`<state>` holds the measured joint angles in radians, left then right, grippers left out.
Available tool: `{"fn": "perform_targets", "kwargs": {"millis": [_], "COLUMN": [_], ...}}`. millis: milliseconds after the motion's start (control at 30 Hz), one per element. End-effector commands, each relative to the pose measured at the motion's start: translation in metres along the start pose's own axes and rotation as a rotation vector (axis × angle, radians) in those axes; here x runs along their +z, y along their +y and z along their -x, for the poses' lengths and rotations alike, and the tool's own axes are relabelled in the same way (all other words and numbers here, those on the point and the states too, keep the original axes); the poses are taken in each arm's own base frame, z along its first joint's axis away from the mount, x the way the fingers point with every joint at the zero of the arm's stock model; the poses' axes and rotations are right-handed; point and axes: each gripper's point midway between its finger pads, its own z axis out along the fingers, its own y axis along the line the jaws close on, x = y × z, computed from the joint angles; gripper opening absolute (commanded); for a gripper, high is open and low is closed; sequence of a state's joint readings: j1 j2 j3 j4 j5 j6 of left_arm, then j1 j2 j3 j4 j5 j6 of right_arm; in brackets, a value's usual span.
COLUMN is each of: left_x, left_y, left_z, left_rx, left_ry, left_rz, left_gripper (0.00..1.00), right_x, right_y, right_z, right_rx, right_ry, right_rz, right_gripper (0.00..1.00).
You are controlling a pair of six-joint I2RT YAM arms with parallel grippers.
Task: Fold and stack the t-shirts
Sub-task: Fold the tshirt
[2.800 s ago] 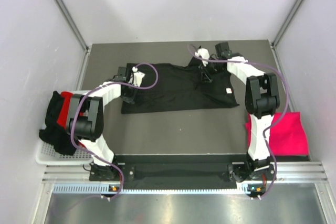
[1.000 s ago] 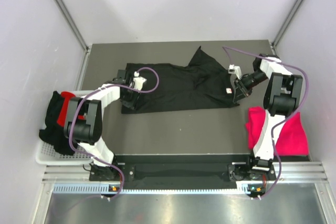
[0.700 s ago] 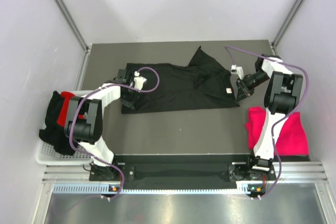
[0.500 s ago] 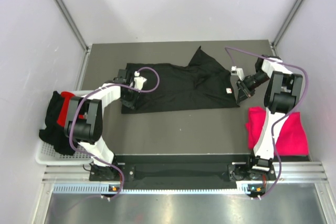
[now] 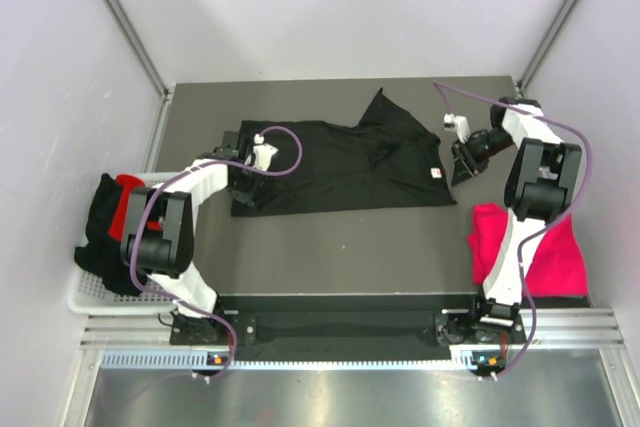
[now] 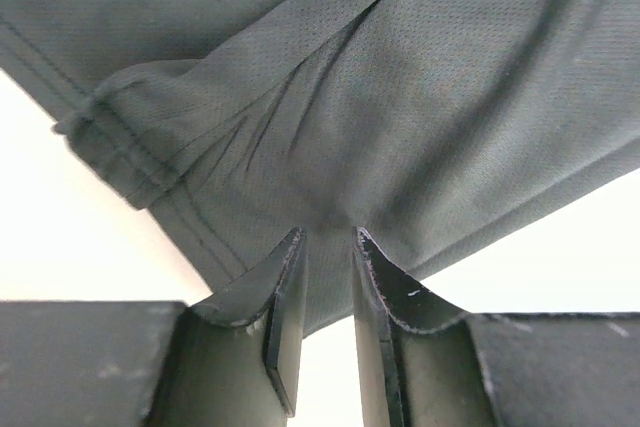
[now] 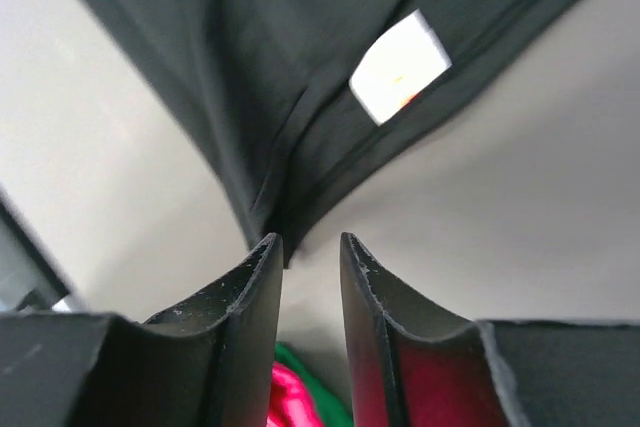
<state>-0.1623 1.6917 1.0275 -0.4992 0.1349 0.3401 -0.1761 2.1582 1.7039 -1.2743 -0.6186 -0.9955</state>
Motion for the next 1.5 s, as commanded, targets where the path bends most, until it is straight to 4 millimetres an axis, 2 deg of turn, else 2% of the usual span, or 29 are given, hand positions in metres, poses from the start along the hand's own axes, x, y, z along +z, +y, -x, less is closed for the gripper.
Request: {"fn": "perform_targets", "kwargs": {"millis": [0,67,100,133,167,200,267,333,367,400,433,467,533,600,800,900,933,967,1000,1033,1067,1100,1133,1233,1300,1333,1367,1433,1467], "left_x": [-0.023,-0.024,-0.023,-0.023,-0.022,-0.021,-0.021,-0.02,-0.021,-0.02,-0.021,-0.02,-0.019,-0.017,-0.017,-0.019,-0.019,-0.02,-0.021,-0.021,-0.022,-0.023,-0.024,-0.028,-0.03,-0.031,-0.03,-0.03,-0.03], "left_y": [0.001,-0.004,-0.006,-0.007,-0.008,-0.009,-0.009,-0.008,-0.007,-0.007,-0.006,-0.005,-0.004,-0.003,0.0,0.001,0.001,0.002,0.002,0.002,0.003,0.003,0.003,0.0,-0.001,-0.001,-0.003,-0.004,-0.005], "left_z": [0.025,0.024,0.02,0.02,0.018,0.015,0.012,0.01,0.011,0.011,0.012,0.013,0.013,0.014,0.015,0.018,0.018,0.019,0.019,0.02,0.021,0.022,0.023,0.025,0.024,0.024,0.021,0.02,0.017], "left_rx": [0.014,0.002,-0.001,-0.006,-0.005,-0.007,-0.002,0.0,0.0,0.002,0.002,0.002,0.002,0.002,0.001,0.0,0.0,0.001,-0.002,-0.003,-0.004,-0.005,-0.006,-0.003,-0.002,-0.002,-0.003,-0.003,0.0], "left_ry": [-0.089,-0.092,-0.087,-0.086,-0.084,-0.079,-0.074,-0.071,-0.073,-0.075,-0.082,-0.084,-0.082,-0.081,-0.085,-0.089,-0.09,-0.092,-0.093,-0.096,-0.101,-0.104,-0.106,-0.109,-0.113,-0.116,-0.11,-0.114,-0.108], "left_rz": [-0.004,-0.026,-0.033,-0.037,-0.039,-0.039,-0.037,-0.03,-0.025,-0.024,-0.02,-0.016,-0.012,-0.009,0.007,0.012,0.014,0.016,0.016,0.019,0.022,0.026,0.026,0.009,0.007,0.008,0.002,-0.002,-0.006], "left_gripper": [0.29,0.29,0.29,0.29,0.29,0.29,0.29,0.29,0.29,0.29,0.29,0.29,0.29,0.29,0.29,0.29,0.3,0.29,0.29,0.29,0.29,0.3,0.29,0.29,0.29,0.29,0.29,0.29,0.29], "right_x": [-0.036,-0.028,-0.021,-0.012,-0.005,0.002,0.021,0.034,0.045,0.042,0.053,0.053,0.065,0.068,0.084,0.08,0.065,0.068,0.059,0.034,0.037,0.024,0.007,-0.006,-0.002,-0.01,-0.003,-0.007,-0.002], "right_y": [-0.003,-0.006,-0.003,-0.002,0.001,0.011,0.015,0.026,0.026,0.028,0.024,0.027,0.021,0.022,0.02,0.022,0.028,0.028,0.025,0.036,0.036,0.034,0.044,0.059,0.064,0.071,0.07,0.072,0.071], "right_z": [0.066,0.082,0.096,0.101,0.108,0.126,0.137,0.169,0.165,0.181,0.182,0.195,0.201,0.212,0.213,0.217,0.225,0.215,0.229,0.241,0.231,0.241,0.245,0.236,0.221,0.22,0.207,0.202,0.193], "right_rx": [-0.159,-0.189,-0.217,-0.224,-0.237,-0.282,-0.284,-0.323,-0.303,-0.325,-0.304,-0.326,-0.304,-0.308,-0.31,-0.323,-0.349,-0.335,-0.369,-0.405,-0.4,-0.425,-0.445,-0.444,-0.437,-0.448,-0.435,-0.449,-0.44], "right_ry": [-0.145,-0.156,-0.154,-0.146,-0.144,-0.147,-0.135,-0.159,-0.141,-0.164,-0.154,-0.168,-0.168,-0.179,-0.163,-0.195,-0.228,-0.217,-0.276,-0.332,-0.326,-0.368,-0.392,-0.39,-0.368,-0.382,-0.36,-0.358,-0.335], "right_rz": [-0.181,-0.211,-0.224,-0.219,-0.214,-0.208,-0.181,-0.16,-0.141,-0.15,-0.134,-0.142,-0.14,-0.149,-0.146,-0.163,-0.189,-0.196,-0.247,-0.298,-0.313,-0.375,-0.402,-0.404,-0.386,-0.4,-0.394,-0.421,-0.414], "right_gripper": [0.31,0.31,0.31,0.31,0.31,0.31,0.31,0.31,0.3,0.3,0.3,0.3,0.3,0.3,0.29,0.29,0.29,0.3,0.31,0.32,0.32,0.33,0.33,0.33,0.34,0.36,0.36,0.34,0.34]}}
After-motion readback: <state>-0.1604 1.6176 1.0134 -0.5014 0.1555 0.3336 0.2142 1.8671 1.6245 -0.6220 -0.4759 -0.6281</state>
